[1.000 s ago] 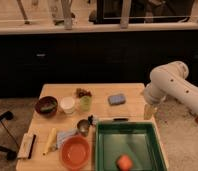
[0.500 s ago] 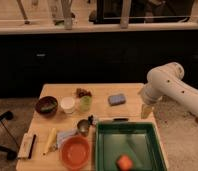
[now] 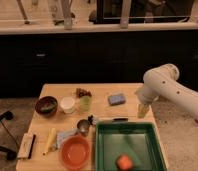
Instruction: Place sponge in paper cup
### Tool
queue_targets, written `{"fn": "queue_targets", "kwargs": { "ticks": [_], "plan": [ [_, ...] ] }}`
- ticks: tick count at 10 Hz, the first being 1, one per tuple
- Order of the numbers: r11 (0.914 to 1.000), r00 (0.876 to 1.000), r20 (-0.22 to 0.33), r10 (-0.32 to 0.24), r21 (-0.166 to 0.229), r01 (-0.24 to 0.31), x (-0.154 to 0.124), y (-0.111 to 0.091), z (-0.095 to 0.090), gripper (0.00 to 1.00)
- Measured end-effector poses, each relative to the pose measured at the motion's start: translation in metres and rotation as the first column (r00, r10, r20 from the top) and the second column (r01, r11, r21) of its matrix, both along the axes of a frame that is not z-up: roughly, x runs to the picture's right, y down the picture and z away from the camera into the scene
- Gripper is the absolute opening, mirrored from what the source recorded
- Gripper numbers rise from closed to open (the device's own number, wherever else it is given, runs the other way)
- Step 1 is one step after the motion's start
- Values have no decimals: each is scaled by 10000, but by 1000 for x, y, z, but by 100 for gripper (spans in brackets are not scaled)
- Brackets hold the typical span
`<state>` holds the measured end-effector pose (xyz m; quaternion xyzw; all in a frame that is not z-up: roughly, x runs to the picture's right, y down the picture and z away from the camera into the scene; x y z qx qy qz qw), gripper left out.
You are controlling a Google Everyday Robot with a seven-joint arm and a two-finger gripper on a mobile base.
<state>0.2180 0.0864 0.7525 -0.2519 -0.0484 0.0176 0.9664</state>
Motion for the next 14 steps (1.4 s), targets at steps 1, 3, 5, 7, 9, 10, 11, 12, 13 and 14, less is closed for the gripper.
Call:
{"fn": "queue_targets", "kwargs": {
  "ticks": [1,3,5,7,9,10,11,12,13,14],
  "plan": [
    [10000,10000,40,26,35,-27,-2,-2,2,80],
    [9999,9999,45,121,61,-121,3,-1,8,80],
    [9999,9999,135,-26,123,25,-4,-2,17,80],
    [9998,9999,164,-50,214,47,-6,-4,22,80],
    [9995,9999,112,-28,308,24,-1,-9,27,80],
    [9996,9997,227,-82,278,76,-4,-6,32,80],
    [9995,9995,280,-159,274,152,-7,-4,36,80],
    [9994,9989,393,-266,235,257,-15,0,43,80],
    [9991,9983,472,-352,269,340,-23,0,48,80],
    [9990,9986,418,-336,324,323,-19,-5,50,80]
  ]
}}
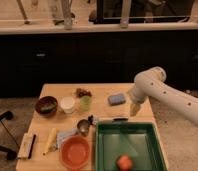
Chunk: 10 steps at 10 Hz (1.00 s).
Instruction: Place sponge in paper cup
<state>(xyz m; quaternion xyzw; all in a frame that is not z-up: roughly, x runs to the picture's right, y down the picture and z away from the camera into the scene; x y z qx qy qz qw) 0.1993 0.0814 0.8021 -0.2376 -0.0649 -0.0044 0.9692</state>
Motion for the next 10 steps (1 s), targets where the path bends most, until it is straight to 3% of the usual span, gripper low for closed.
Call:
{"fn": "queue_targets", "kwargs": {
  "ticks": [2,5,10],
  "plan": [
    [10000,10000,55,9,61,-10,7,-6,1,80],
    [9999,9995,297,-100,44,99,-10,-2,15,80],
    [9999,9992,384,-85,74,82,-7,-7,29,80]
  ]
}}
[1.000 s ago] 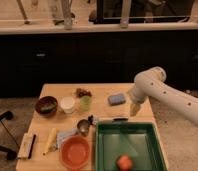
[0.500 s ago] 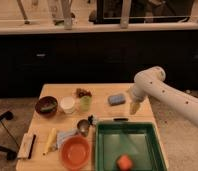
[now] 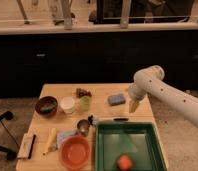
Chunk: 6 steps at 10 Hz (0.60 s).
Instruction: Place sponge in paper cup
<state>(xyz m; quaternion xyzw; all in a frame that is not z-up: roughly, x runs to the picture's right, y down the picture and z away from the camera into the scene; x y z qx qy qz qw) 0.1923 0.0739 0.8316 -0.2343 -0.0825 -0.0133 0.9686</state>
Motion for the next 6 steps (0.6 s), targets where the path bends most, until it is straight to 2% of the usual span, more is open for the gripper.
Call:
{"fn": "queue_targets", "kwargs": {
  "ticks": [6],
  "plan": [
    [10000,9998,192,22,-44,-21,-5,-4,24,80]
  ]
}}
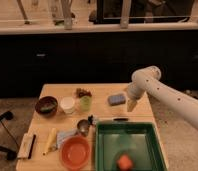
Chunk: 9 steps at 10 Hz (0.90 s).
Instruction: Place sponge in paper cup
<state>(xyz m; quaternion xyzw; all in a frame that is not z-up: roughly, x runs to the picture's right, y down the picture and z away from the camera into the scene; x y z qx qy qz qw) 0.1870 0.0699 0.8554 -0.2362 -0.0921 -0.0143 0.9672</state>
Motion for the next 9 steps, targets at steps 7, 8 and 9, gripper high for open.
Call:
{"fn": "queue_targets", "kwargs": {
  "ticks": [7,8,9],
  "plan": [
    [10000,9996,273,54,-60,-53,-8,-9,28,80],
    [9999,9995,304,102,-110,-99,-10,-7,30,80],
    [9998,9995,286,148,-146,-144,-7,-4,32,80]
  ]
}}
